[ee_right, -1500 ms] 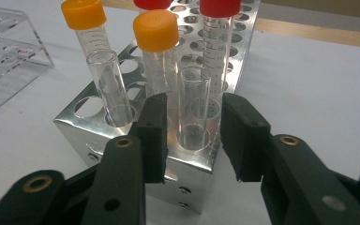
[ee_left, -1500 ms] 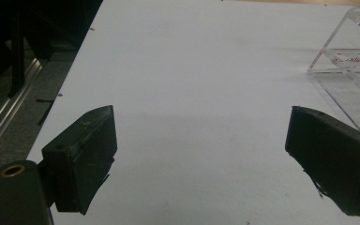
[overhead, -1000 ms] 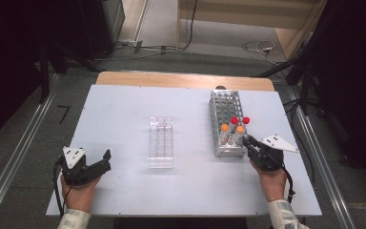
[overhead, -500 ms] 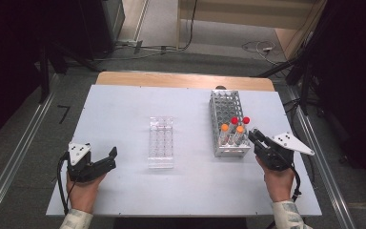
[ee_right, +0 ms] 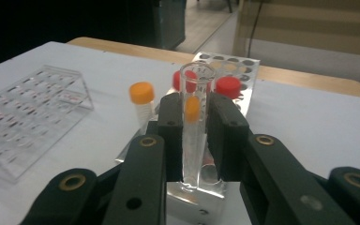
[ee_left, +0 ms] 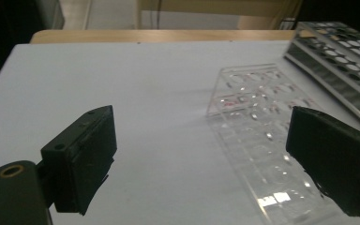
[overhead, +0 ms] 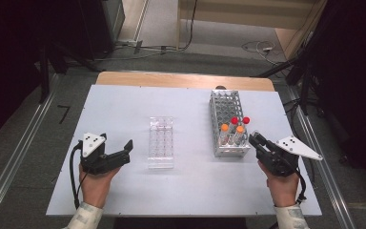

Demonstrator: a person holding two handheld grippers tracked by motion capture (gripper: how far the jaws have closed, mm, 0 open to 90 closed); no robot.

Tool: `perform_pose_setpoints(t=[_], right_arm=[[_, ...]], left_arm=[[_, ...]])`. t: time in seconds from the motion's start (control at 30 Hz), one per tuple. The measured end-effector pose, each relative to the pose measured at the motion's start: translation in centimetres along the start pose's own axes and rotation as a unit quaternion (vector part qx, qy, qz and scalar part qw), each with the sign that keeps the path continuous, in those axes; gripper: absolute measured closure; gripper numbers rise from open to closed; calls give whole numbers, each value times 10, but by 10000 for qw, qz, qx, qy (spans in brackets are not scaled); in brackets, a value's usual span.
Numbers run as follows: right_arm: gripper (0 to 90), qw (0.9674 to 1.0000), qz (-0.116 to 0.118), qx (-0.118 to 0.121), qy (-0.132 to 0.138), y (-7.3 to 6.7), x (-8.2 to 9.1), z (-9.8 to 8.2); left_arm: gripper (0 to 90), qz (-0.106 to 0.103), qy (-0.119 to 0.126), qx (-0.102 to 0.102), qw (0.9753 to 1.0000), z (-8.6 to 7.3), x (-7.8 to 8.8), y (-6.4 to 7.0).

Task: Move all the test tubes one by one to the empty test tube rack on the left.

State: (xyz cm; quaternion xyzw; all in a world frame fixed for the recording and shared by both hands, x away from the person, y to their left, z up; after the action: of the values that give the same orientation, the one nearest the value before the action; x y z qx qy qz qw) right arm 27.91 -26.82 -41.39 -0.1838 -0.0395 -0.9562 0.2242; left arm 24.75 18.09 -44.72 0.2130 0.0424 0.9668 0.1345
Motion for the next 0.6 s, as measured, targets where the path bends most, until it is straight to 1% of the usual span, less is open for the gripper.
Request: perform_pose_setpoints(t=[0.03, 0.07, 0.1, 0.13, 0.23, 0.27, 0.3, 0.33, 0.37, 0.4, 0.43, 0.47, 0.5, 0.6], right_arm=[[733, 10000, 73, 0, -24, -3, 0, -1], [732, 9999, 125, 46, -34, -6, 0, -1], [733, 9997, 219, 128, -60, -14, 1, -1], [733, 9997, 219, 128, -60, -14, 1, -1], [732, 9991, 356, 226, -62, -26, 1, 0], [732, 9987, 432, 261, -64, -30, 0, 1], [732, 9980, 528, 334, -73, -38, -1, 1], [732, 9975, 596, 361, -88, -42, -2, 1], [732, 9975, 596, 361, -88, -42, -2, 1], [732, 9968, 690, 389, -136, -48, -5, 0], [732, 9968, 690, 389, -136, -48, -5, 0], [732, 9961, 752, 425, -193, -54, -9, -2], [732, 9961, 752, 425, -193, -54, -9, -2], [733, 9948, 846, 511, -246, -62, -14, -5]], left_arm=[[89, -8, -14, -20, 10000, 1, -2, 3], [91, -36, 24, -21, 10000, 1, -3, 6], [122, -98, 72, -23, 9999, 2, -3, 9], [122, -148, 81, -76, 9998, 3, -4, 11], [126, -263, 100, -131, 9995, 6, -7, 20], [126, -293, 99, -153, 9994, 6, -8, 23], [125, -317, 86, -190, 9993, 7, -10, 26], [126, -387, 76, -233, 9990, 8, -13, 32], [129, -387, 76, -233, 9990, 8, -13, 32], [132, -418, 51, -260, 9988, 8, -15, 34], [132, -456, 37, -286, 9985, 9, -16, 37], [140, -497, 20, -313, 9983, 9, -18, 40], [140, -546, 5, -323, 9980, 10, -19, 43], [145, -695, -2, -371, 9969, 14, -20, 52]])
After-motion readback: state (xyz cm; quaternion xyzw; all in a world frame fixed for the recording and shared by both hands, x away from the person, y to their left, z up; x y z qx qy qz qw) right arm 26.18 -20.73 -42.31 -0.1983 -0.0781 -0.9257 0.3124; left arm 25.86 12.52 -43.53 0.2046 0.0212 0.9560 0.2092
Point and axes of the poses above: each handheld gripper's, and its own axes: x roughly backward along the jaws, z roughly out of its top, y roughly to its right, the point moved 2 cm from there along -x, roughly forward along the jaws, and after that the axes turned 2 degrees about -z, right-handed, at the moved point
